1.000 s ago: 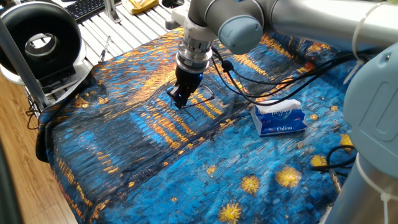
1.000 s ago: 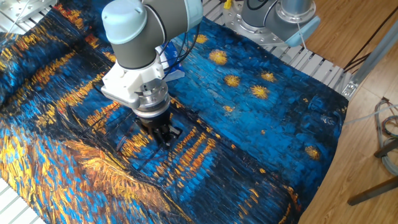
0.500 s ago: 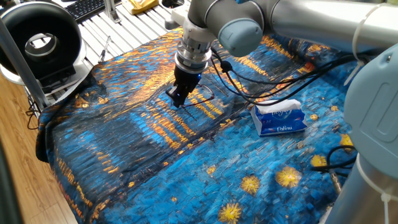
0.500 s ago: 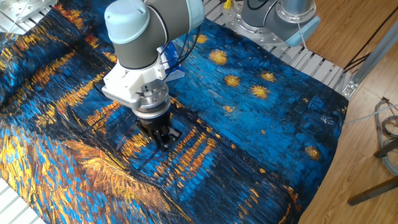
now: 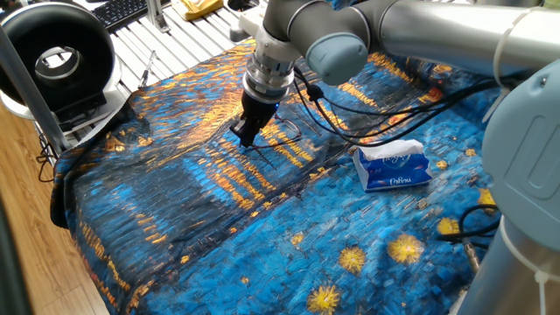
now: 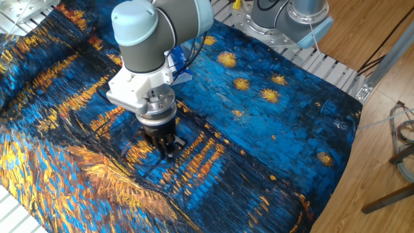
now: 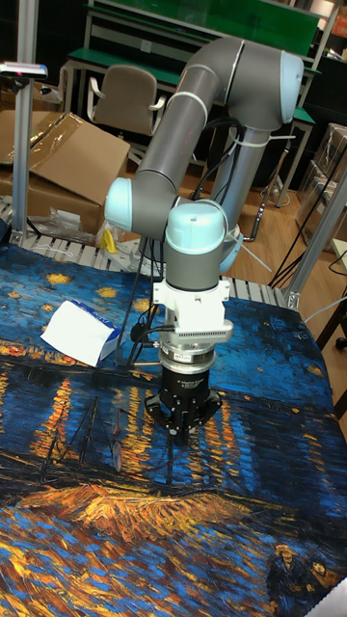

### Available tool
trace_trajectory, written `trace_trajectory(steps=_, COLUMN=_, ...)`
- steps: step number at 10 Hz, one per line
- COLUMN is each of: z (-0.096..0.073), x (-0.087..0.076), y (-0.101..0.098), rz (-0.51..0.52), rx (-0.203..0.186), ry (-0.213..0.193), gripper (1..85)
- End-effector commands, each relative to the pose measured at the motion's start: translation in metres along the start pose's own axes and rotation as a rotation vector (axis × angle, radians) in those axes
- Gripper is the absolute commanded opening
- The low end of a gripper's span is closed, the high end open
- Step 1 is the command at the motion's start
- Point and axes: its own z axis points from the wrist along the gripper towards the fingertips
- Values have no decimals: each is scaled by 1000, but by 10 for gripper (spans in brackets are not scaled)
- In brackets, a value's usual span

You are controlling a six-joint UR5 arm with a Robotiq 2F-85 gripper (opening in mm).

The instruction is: Unfold the leg of the glasses (with one hand)

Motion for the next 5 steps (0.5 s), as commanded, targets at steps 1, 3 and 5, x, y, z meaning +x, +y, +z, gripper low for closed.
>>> trace_trajectory(steps=1, z=-1, x=-8, y=-6, rz=0, rx=17, ry=-21, gripper=143)
trace_trajectory(steps=3, z=0, x=-10, y=-5, rz=-5, rx=13, ry=-30, gripper=187)
trace_trajectory(steps=5, z=0, x=-8, y=-5, rz=-15, rx=15, ry=-20, gripper=243)
